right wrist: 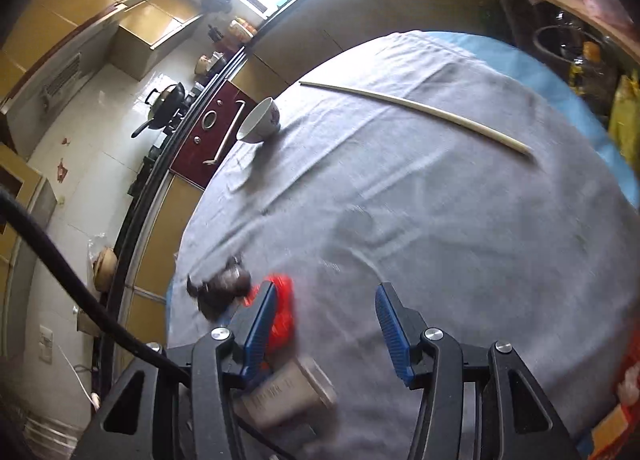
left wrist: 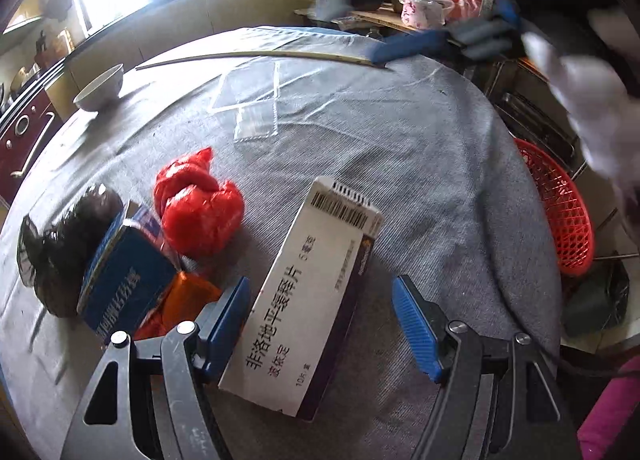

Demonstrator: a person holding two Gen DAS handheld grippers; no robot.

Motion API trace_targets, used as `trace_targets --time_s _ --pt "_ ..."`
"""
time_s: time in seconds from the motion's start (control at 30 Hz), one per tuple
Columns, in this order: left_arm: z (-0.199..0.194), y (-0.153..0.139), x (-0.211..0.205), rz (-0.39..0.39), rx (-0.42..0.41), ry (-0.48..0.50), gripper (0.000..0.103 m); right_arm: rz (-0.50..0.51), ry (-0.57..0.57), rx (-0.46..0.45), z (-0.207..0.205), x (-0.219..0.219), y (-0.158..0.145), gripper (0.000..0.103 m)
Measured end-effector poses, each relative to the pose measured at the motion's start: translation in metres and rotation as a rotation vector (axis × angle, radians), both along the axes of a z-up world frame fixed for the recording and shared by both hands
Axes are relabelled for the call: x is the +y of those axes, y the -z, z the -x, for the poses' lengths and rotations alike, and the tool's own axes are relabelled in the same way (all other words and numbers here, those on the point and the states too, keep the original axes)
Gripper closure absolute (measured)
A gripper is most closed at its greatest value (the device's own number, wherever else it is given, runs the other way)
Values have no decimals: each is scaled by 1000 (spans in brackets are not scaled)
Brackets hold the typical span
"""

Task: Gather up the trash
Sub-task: 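Grasp the clear plastic tray with the right tool, then lift the clear tray toward the basket with the right tool while the left tool grasps the white medicine box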

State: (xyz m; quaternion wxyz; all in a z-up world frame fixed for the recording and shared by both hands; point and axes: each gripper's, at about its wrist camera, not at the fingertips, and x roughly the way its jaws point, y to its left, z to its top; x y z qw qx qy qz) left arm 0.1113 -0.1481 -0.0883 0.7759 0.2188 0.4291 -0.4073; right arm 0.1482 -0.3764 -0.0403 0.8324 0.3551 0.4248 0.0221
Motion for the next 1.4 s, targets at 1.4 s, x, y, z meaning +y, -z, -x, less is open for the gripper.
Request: trace_targets --time_s 1.4 --pt "26 7 17 167 167 -97 44 303 0 285 -139 65 41 38"
